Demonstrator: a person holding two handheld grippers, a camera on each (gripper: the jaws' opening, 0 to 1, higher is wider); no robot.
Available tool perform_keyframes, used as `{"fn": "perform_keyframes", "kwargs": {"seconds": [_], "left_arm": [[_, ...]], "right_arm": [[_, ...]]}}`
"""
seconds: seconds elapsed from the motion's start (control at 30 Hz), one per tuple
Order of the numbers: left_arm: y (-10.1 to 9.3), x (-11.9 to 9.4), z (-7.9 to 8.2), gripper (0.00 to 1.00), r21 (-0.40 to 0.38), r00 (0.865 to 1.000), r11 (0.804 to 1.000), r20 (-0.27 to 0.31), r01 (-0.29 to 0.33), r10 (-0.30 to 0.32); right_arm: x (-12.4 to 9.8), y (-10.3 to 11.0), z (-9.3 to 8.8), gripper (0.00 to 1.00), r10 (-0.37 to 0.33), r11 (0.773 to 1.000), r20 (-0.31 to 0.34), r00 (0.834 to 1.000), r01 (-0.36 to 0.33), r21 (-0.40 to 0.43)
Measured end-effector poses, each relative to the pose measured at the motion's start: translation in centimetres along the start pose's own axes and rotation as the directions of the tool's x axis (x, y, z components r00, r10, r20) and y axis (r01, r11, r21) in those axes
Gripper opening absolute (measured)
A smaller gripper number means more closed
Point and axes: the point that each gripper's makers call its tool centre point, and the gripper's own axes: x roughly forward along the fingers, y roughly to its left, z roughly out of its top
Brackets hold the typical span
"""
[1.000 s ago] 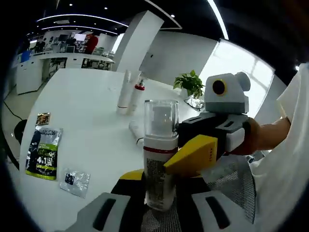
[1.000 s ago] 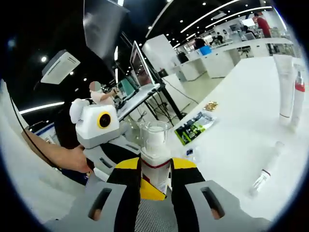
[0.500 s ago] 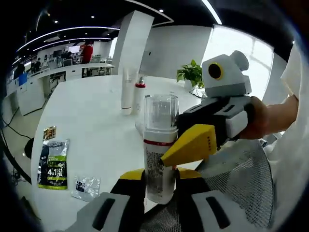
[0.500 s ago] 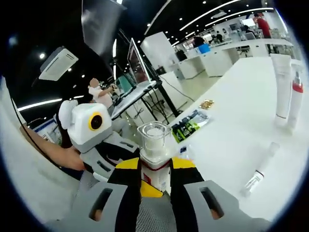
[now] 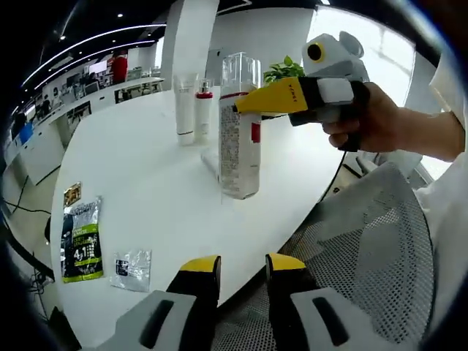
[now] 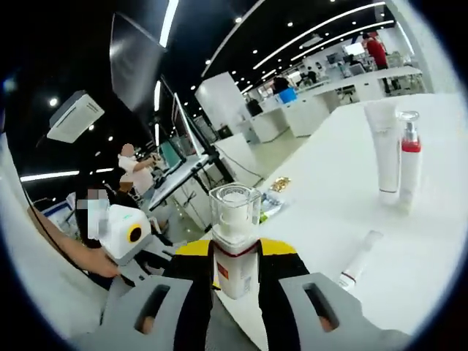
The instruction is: Arrange the skincare products in the storage area until every visible bottle or jar stands upright without overlapping.
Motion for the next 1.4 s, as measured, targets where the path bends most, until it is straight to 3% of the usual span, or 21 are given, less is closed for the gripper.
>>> {"fn": "perform_keyframes", "kwargs": {"seconds": [0.13, 0.37, 0.53, 0.63, 0.8, 0.97, 1.17, 1.4], "left_arm": [[1.1, 0.2, -1.0, 0.24, 0.017, 0.997, 0.998, -0.051, -0.057, 0.057], [0.9, 0.3, -1.1, 0.24, 0.062, 0.996, 0.996, -0.053, -0.061, 0.065], [1.7, 0.8, -2.5, 0.24, 0.148, 0.982, 0.983, -0.138, -0.108, 0.129], [1.4, 0.6, -1.6, 0.23, 0.17, 0.988, 0.979, -0.084, -0.115, 0.13], [2.3, 0.6, -2.4, 0.23, 0.189, 0.979, 0.973, -0.128, -0.133, 0.159], [2.7, 0.4, -2.3, 0.23, 0.193, 0.976, 0.969, -0.122, -0.156, 0.182], [2.6, 0.5, -2.5, 0.22, 0.206, 0.975, 0.967, -0.135, -0.149, 0.179], [2.8, 0.6, -2.7, 0.22, 0.213, 0.972, 0.965, -0.141, -0.156, 0.188]], "right_arm": [[-0.8, -0.5, 0.1, 0.2, 0.004, 0.999, 0.024, 1.0, -0.005, 0.032], [-0.1, -1.8, 1.0, 0.2, -0.004, 1.0, 0.019, 1.0, 0.004, 0.012], [0.2, -2.9, 1.9, 0.21, -0.042, 0.999, 0.032, 0.999, 0.043, -0.018], [0.4, -3.9, 1.8, 0.21, -0.063, 0.997, 0.029, 0.998, 0.064, -0.046], [1.0, -5.5, 1.5, 0.21, -0.094, 0.995, 0.018, 0.995, 0.094, -0.043], [2.4, -6.4, 1.7, 0.21, -0.115, 0.992, 0.028, 0.993, 0.116, -0.045], [3.3, -7.1, 3.3, 0.21, -0.133, 0.984, 0.062, 0.989, 0.139, -0.114], [3.1, -9.7, 4.7, 0.21, -0.185, 0.961, 0.075, 0.98, 0.196, -0.195]]}}
